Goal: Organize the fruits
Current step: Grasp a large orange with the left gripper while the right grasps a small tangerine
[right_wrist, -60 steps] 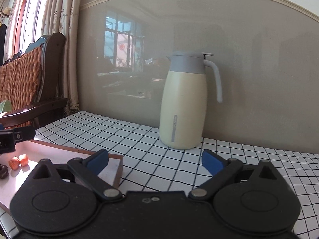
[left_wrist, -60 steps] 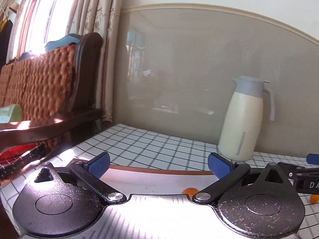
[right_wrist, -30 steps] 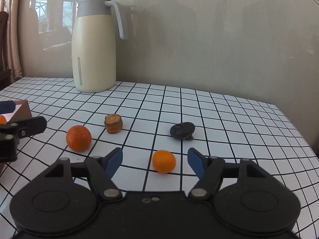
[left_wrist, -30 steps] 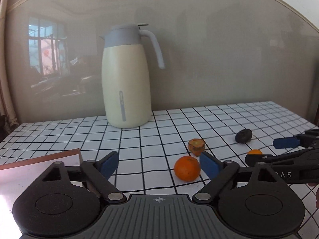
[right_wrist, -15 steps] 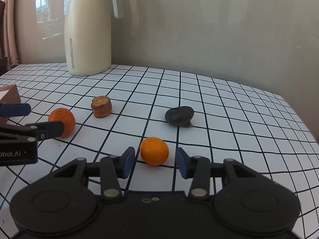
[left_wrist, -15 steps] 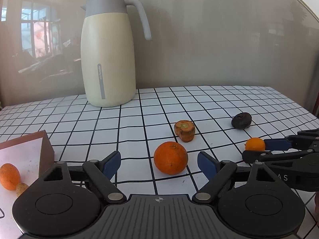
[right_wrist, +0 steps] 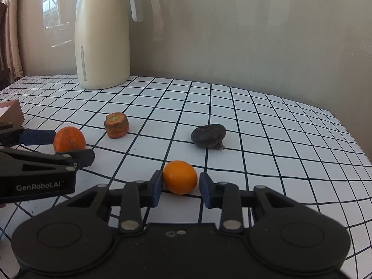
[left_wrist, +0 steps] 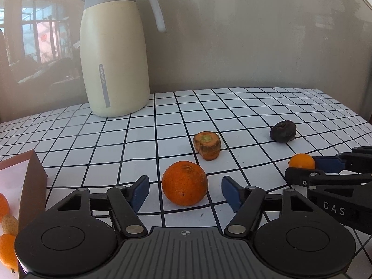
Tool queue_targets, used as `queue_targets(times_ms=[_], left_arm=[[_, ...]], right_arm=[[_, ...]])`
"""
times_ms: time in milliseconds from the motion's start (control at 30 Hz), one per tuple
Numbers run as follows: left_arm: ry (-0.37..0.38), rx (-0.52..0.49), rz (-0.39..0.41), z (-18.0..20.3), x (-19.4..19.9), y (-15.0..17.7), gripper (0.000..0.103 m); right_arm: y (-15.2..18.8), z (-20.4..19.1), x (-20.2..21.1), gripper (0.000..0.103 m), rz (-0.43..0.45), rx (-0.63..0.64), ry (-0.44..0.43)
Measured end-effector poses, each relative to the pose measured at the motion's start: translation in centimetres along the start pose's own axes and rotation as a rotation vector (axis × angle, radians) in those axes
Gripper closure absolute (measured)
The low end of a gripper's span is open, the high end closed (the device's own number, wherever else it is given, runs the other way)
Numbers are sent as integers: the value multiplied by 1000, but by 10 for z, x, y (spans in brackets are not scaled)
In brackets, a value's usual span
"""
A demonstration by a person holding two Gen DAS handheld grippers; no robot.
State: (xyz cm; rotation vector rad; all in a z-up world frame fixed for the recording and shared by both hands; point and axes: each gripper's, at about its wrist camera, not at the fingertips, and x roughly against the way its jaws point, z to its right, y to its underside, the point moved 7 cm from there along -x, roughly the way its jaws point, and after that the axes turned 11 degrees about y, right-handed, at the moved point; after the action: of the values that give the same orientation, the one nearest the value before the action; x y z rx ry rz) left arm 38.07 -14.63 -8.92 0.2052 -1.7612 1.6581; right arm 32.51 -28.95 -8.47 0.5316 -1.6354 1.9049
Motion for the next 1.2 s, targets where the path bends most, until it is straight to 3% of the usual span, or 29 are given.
queue_targets(times_ms=[33,500,900,1200], left_arm=[[-3,0,-13,0,-2,1,63],[29,-14,28,10,17,-3,63],[47,-29,108,15,84,-7,63],[35,1,144,4,145,18,63]], right_arm=[[0,0,0,80,0,1,-2],[-5,10,16,81,28,-36,19],[-16,4,60,81,86,-41,9],[-8,-16,105,81,123,-28,-24]])
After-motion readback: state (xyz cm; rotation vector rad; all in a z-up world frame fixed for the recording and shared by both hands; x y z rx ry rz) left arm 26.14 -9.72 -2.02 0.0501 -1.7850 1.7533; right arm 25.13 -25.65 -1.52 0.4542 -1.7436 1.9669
